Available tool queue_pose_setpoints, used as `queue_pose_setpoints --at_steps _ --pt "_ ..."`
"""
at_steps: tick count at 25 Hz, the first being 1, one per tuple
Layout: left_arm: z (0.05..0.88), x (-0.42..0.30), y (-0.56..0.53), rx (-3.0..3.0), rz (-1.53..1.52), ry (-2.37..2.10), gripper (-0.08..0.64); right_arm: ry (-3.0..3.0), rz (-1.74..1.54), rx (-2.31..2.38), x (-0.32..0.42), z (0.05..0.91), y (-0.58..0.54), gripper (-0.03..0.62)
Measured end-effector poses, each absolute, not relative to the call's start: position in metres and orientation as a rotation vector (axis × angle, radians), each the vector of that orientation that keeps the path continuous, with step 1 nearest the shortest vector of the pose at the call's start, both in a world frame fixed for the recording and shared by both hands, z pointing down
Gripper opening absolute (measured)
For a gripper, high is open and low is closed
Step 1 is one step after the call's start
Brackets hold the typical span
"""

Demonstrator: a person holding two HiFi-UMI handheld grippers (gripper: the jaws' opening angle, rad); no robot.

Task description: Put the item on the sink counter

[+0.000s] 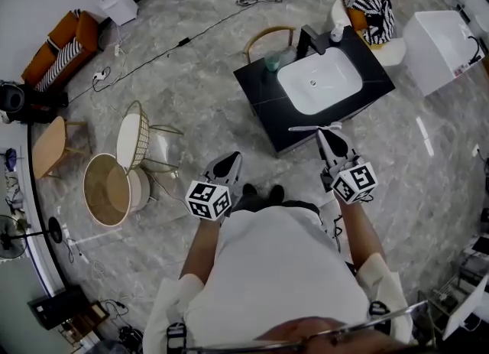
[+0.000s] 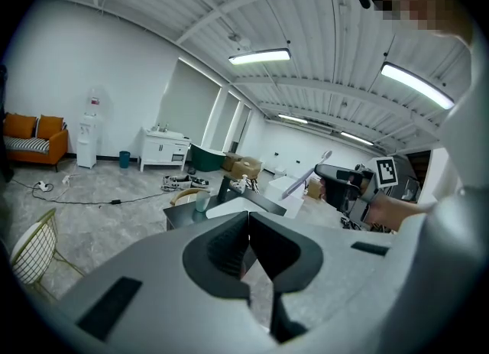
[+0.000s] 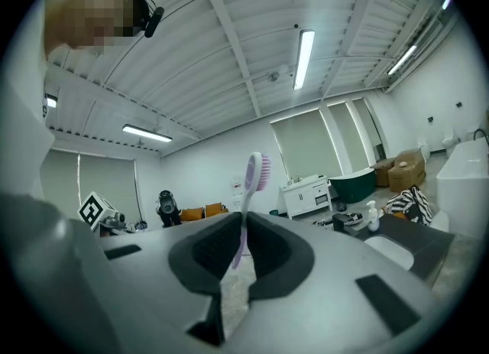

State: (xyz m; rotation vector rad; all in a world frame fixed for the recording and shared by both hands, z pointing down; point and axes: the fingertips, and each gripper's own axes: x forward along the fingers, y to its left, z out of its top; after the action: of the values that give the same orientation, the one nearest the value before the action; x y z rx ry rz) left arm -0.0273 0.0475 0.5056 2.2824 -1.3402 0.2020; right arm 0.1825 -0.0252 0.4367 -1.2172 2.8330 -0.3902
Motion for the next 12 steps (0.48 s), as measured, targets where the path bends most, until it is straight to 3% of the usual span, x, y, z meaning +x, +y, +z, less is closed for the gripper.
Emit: queue_pose_setpoints --at_steps 12 --pt "0.524 -0.032 -0.016 2.304 0.200 -1.233 0.005 2.819 -0.431 -1.321 0.170 0.454 -0.073 0.031"
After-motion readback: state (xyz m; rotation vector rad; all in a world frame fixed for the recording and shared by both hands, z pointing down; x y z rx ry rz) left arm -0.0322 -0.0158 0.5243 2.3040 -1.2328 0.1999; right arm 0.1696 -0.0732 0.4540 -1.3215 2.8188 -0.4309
